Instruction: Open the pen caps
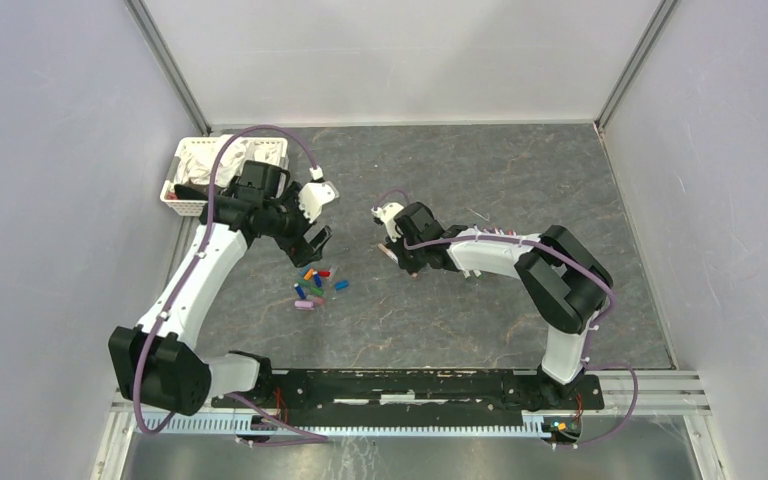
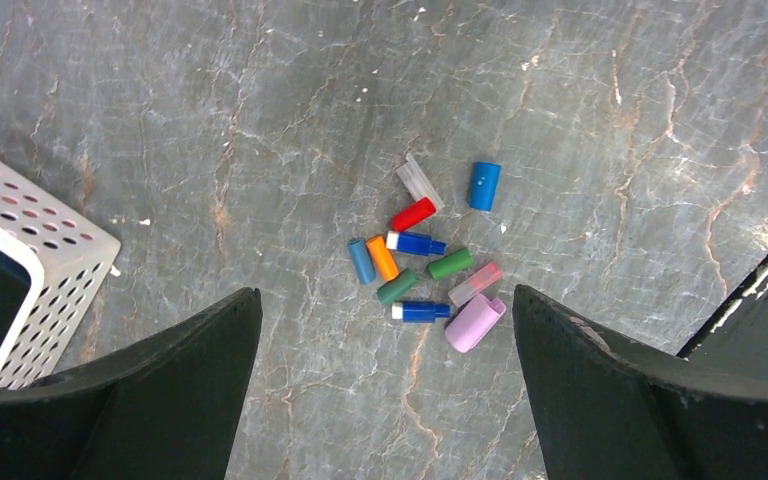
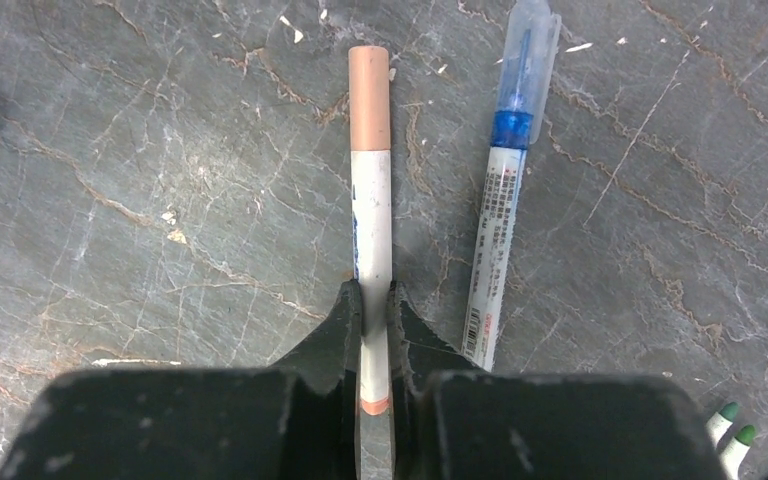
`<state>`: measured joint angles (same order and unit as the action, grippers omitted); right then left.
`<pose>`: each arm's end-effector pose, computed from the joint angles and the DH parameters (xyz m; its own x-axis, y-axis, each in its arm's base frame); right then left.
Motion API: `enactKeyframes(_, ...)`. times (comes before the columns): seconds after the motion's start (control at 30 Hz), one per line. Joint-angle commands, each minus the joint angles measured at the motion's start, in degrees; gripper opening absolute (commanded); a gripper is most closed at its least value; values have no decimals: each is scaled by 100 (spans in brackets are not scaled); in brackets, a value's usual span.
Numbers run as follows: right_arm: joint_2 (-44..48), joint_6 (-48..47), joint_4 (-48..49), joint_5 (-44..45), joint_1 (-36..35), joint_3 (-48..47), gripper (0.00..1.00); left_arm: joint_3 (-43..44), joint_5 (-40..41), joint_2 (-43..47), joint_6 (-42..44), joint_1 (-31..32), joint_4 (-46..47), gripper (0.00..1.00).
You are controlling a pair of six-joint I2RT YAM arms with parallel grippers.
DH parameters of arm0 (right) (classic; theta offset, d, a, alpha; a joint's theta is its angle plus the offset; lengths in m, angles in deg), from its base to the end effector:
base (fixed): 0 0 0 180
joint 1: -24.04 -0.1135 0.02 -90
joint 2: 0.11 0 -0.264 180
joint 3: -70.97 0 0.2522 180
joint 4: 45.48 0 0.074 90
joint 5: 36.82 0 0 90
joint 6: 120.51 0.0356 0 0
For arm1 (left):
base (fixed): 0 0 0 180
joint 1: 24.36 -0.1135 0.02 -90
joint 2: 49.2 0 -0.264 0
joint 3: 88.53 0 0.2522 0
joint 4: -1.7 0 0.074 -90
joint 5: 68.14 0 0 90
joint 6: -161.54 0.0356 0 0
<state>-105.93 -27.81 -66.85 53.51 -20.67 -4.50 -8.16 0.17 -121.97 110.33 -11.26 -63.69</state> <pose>0.2684 0.2654 0.1540 -0.5903 -0.5180 -0.6190 -0.6739 0.7384 0.0247 0.2394 -0.0692 0.3084 -0.3902 0.6885 -0.6114 0.8300 0.5505 0.0902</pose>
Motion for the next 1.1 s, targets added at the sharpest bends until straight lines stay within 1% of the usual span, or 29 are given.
enactKeyframes(0.0,23,-23,81,-23,1,116,5,-141,-515,242,387,-18,98,100)
enactKeyframes(0.07,73,-29,66,-20,6,108,0,-247,-683,303,552,-14,93,100)
enactKeyframes(0.13,147,-33,71,-18,2,96,0,-337,-823,359,708,-18,92,100)
enactKeyframes(0.27,365,-10,15,-574,3,-33,0,-480,-1074,437,1038,-10,51,100)
enactKeyframes(0.4,572,8,-243,-1609,6,-293,0,-677,-1395,528,1659,-3,-63,100)
enactKeyframes(0.63,739,221,-618,-3811,13,-384,0,-983,-1723,617,2825,175,-452,100)
enactKeyframes(0.77,746,504,-425,-4748,9,-237,0,-1160,-1769,622,3020,490,-519,99)
enactKeyframes(0.87,749,682,-195,-5375,3,-158,0,-1251,-1811,575,3029,747,-517,95)
enactKeyframes(1.0,632,637,-299,-5857,-14,-273,0,-1399,-1784,541,2984,1007,-415,89)
enactKeyframes(1.07,547,554,-464,-5939,-44,-350,0,-1446,-1755,513,2982,1067,-379,87)
